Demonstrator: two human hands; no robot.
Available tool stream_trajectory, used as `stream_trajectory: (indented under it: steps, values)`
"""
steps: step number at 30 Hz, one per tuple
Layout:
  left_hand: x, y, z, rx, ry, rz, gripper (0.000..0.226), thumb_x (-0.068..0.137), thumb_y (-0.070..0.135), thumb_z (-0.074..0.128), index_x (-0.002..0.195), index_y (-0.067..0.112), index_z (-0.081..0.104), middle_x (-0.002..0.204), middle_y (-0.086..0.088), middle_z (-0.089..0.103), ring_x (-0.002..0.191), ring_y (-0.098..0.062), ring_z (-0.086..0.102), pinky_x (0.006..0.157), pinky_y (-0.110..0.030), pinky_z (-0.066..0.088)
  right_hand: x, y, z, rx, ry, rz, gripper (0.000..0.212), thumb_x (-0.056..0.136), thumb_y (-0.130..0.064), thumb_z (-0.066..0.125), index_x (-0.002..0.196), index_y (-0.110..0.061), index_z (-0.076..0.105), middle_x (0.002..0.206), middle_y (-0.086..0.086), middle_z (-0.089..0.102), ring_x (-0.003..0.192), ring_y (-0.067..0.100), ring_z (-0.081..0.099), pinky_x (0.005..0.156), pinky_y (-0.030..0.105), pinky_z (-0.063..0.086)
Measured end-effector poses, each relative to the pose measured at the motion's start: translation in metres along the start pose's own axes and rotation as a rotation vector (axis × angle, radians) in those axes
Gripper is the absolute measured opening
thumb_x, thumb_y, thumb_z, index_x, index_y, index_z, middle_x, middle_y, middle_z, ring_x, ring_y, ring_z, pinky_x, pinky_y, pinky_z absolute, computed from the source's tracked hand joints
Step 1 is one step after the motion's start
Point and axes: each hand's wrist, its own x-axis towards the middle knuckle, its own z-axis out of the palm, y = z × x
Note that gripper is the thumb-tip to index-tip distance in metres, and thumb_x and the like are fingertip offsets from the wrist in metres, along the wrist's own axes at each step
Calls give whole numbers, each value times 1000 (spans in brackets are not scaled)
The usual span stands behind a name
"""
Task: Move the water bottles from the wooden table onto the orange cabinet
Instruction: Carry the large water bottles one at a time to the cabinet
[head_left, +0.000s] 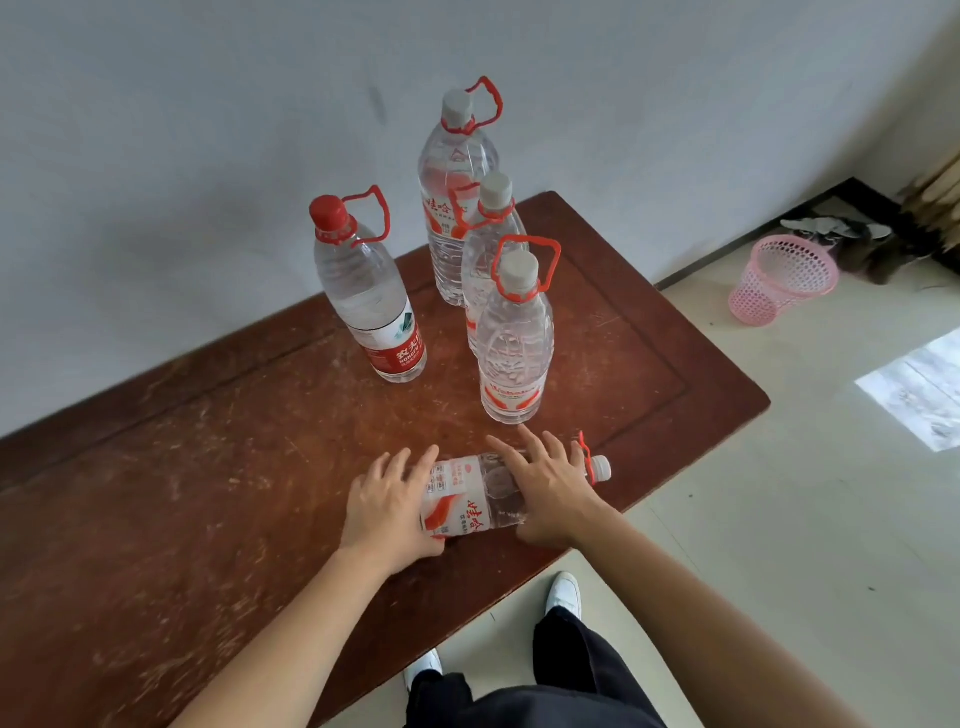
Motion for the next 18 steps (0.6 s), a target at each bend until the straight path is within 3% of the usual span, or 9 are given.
stream_trajectory:
  steps: [4,6,11,14,18]
  values:
    - [4,0,-4,15,-14,-18,133,62,71,75,155,38,-13,148,-3,41,132,-25,42,107,-40,39,5,4,7,-48,99,-24,121,75,-58,82,157,-42,-5,170,11,5,154,43,10,120,67,12]
    - [-3,3,-3,37,-3,-30,133,61,72,74,155,38,-14,139,-1,45,123,-23,45,100,-38,42,3,6,15,-64,133,-48,116,77,-54,80,157,-41,-2,169,13,9,153,43,15,120,64,16]
    - [-27,24,13,-4,64,-192,116,63,68,76,156,37,15,136,-1,47,124,-24,45,96,-38,45,13,16,25,-147,218,-186,99,73,-40,80,151,-39,19,147,9,46,132,37,45,111,57,32]
    - [-40,39,23,-44,141,-321,106,57,69,77,149,33,36,122,-1,56,111,-24,53,84,-39,49,24,22,16,-197,205,-311,96,71,-37,82,150,-40,25,141,8,49,127,36,48,110,57,33]
    - [-52,58,32,-119,223,-431,90,64,73,71,139,30,45,113,-1,58,102,-23,57,80,-39,50,33,23,4,-258,180,-412,94,73,-45,83,147,-42,25,145,6,46,132,34,45,113,56,31]
